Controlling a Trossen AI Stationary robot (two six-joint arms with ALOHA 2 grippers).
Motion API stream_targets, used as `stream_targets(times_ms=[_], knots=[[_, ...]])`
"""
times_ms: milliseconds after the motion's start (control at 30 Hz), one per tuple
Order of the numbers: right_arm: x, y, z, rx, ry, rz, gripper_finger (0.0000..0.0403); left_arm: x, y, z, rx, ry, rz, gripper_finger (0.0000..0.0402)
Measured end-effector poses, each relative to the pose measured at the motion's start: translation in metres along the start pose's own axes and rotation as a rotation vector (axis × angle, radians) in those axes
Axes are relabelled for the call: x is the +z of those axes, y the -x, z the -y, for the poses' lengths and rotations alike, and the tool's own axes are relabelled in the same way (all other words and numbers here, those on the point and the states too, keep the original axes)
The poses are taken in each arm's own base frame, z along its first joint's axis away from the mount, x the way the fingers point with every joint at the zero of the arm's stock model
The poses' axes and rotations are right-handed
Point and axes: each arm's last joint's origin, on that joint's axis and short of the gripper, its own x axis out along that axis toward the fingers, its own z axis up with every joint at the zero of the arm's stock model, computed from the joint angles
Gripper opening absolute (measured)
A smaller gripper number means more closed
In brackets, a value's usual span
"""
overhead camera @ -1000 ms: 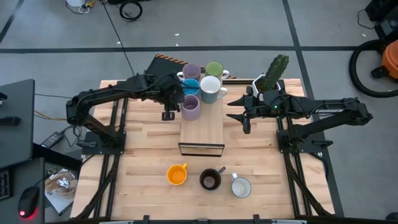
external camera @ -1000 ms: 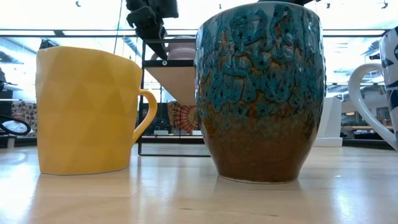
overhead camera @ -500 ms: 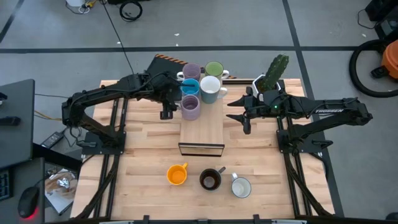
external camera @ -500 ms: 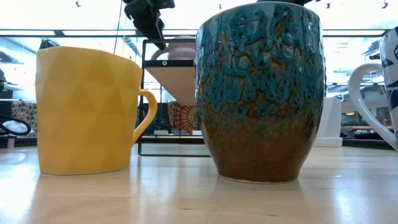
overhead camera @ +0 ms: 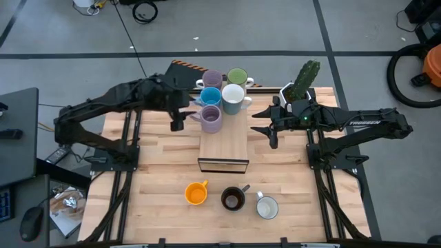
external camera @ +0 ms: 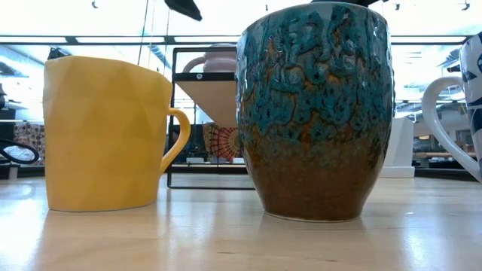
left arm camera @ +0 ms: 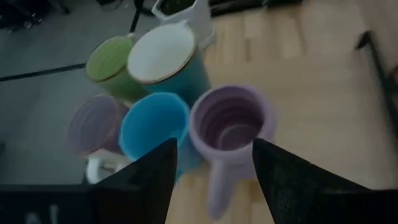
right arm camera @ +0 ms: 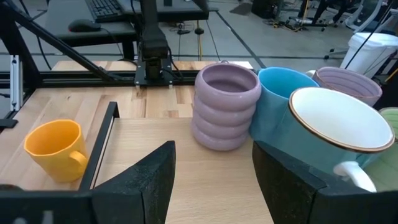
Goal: Place coffee mugs
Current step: Put the light blue mug on the shelf
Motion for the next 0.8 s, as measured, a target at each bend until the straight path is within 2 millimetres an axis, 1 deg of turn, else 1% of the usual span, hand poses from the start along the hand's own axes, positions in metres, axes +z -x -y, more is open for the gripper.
stream_targets(times_ms=[33, 100, 233, 300, 567, 700, 800], knots=[[0.000, 0.000, 0.000, 0.000, -0.003, 0.000, 0.0219, 0.000, 0.003, 0.003, -0.012, 0.006, 0.022, 0.0212], [0.000, 0.000, 0.000, 0.000, -0.004, 0.000, 0.0219, -0.007, 0.004, 0.012, -0.028, 0.007, 0.036, 0.0204], [0.000, 0.000, -0.001, 0.003, -0.028, 0.000, 0.0219, -0.031, -0.001, 0.032, -0.042, 0.002, 0.043, 0.0188], [0.000, 0.001, -0.003, 0.008, -0.036, 0.001, 0.0219, -0.043, 0.001, 0.041, -0.054, 0.010, 0.067, 0.0181], [0.002, 0.005, -0.025, -0.020, -0.010, 0.023, 0.0218, -0.081, 0.002, 0.077, -0.125, 0.029, 0.222, 0.0173], [0.003, 0.008, -0.035, 0.003, -0.007, 0.037, 0.0214, -0.098, -0.002, 0.095, -0.181, 0.072, 0.245, 0.0173], [0.002, 0.006, -0.039, 0.016, -0.014, 0.026, 0.0211, -0.111, -0.011, 0.112, -0.237, 0.100, 0.273, 0.0173]])
